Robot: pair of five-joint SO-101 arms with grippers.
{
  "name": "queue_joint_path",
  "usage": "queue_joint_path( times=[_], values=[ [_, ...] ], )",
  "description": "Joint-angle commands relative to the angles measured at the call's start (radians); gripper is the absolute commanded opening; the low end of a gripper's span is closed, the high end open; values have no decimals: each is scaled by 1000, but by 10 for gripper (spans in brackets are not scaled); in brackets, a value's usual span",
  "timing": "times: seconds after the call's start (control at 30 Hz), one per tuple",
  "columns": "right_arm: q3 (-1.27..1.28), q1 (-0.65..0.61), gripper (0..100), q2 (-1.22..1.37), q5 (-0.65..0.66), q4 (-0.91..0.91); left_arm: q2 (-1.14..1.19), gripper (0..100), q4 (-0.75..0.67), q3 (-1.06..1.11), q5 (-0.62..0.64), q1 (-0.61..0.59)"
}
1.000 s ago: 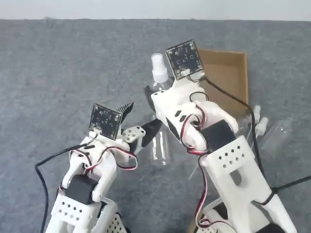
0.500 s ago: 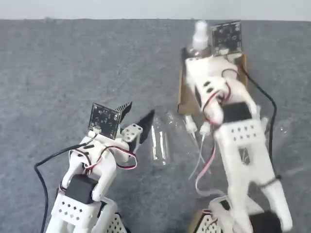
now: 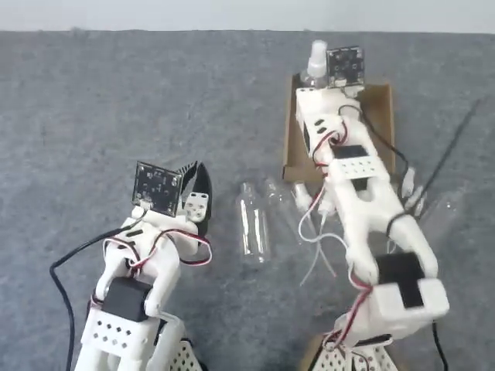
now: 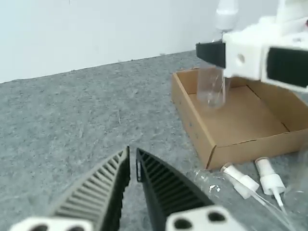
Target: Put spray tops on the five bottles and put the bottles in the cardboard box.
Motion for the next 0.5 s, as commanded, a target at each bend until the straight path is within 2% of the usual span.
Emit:
queue_joint_path(
  times=[0.0, 0.47],
  values=[
    [-71, 18, 5, 61, 15, -159, 5, 12, -35, -10, 11, -2],
    [-215, 31, 6, 283, 14, -177, 5, 12, -35, -8, 11, -2]
  ],
)
